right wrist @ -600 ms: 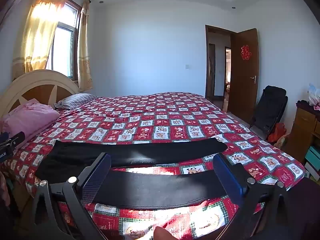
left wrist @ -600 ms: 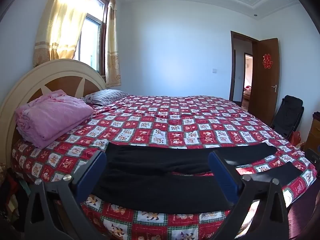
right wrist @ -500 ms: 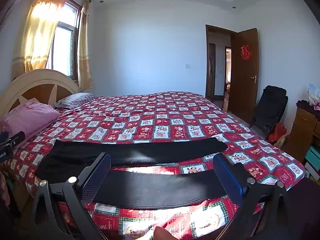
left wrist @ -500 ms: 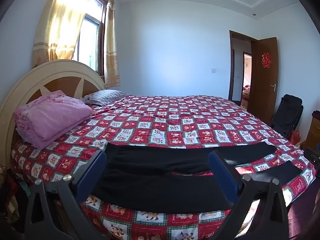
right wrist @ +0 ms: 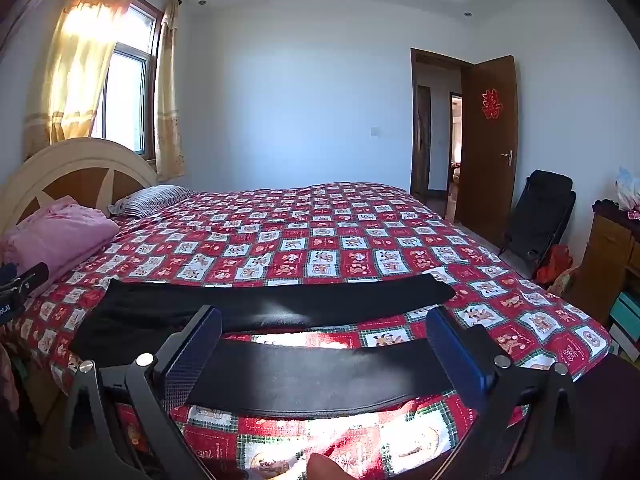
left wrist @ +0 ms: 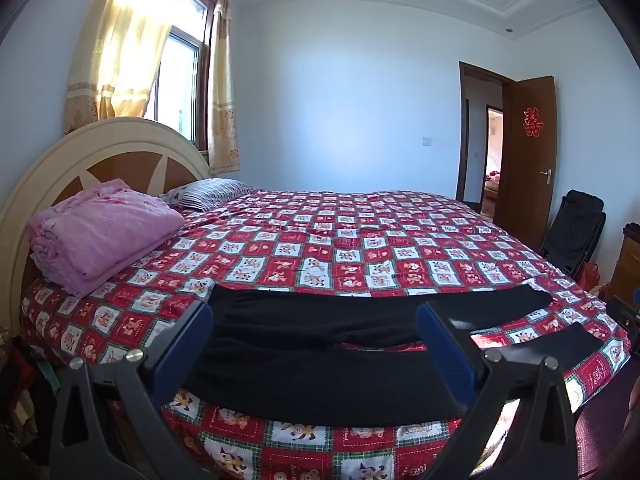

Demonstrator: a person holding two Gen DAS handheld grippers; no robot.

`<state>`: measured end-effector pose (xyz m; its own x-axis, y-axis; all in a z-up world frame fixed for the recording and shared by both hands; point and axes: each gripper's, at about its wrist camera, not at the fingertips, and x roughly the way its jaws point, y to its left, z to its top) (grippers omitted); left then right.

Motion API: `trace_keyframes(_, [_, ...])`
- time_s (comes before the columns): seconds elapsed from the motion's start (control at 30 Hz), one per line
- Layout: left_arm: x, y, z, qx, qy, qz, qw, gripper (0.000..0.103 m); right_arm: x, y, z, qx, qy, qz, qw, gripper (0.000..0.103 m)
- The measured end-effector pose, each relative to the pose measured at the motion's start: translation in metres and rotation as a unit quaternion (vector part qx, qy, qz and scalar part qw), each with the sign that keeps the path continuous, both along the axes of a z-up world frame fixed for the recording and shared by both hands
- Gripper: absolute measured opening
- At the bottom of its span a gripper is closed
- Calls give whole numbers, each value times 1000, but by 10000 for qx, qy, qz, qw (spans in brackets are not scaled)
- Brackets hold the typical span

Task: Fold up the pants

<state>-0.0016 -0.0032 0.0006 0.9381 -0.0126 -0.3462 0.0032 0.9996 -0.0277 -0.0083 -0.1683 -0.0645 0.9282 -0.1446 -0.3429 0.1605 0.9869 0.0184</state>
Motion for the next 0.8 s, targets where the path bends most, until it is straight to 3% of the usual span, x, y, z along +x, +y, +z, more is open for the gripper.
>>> trace_keyframes(0.8, [3,-6,-3,7,46,-16,10000,103,2,1,-2,-14,42,6,10000,102])
